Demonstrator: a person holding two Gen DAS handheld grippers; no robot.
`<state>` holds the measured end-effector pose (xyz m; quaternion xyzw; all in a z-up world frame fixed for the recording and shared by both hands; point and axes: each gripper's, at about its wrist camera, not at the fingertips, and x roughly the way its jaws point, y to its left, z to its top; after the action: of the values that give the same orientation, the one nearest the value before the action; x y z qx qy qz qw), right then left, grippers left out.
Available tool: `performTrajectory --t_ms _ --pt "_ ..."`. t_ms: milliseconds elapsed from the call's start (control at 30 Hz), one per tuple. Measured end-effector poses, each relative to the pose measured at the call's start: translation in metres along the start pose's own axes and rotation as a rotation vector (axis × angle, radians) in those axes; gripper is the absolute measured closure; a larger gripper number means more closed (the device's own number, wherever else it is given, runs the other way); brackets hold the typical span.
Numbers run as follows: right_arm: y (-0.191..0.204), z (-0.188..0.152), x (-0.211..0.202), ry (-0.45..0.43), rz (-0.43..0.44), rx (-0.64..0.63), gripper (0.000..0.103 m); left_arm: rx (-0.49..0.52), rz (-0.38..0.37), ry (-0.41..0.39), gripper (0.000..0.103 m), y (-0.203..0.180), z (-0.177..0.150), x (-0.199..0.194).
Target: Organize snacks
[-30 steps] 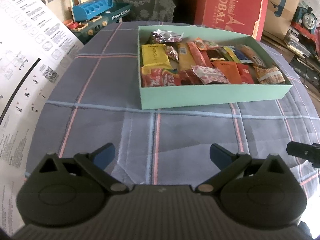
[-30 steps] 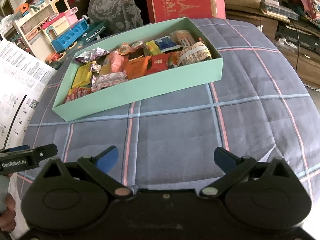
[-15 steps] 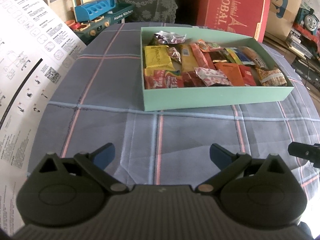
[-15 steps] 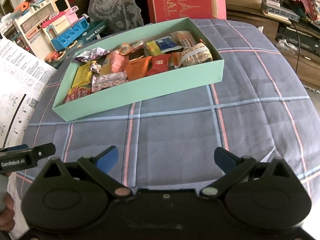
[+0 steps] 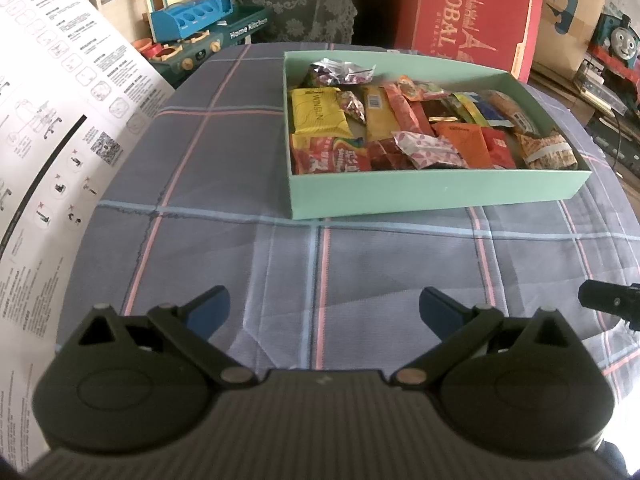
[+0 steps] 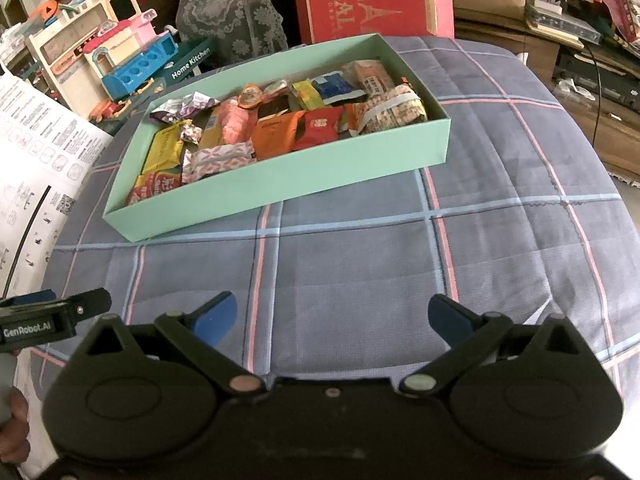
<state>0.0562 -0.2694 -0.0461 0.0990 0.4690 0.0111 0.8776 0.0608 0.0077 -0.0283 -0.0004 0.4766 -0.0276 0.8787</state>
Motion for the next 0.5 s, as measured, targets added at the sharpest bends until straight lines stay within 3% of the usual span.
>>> performTrajectory --t_ms 500 --pt "0.0048 0.0058 0.0018 -0.005 -0.001 -0.02 0.0 0.016 0.012 -0.014 0.0 -0.0004 -0.0026 0.0004"
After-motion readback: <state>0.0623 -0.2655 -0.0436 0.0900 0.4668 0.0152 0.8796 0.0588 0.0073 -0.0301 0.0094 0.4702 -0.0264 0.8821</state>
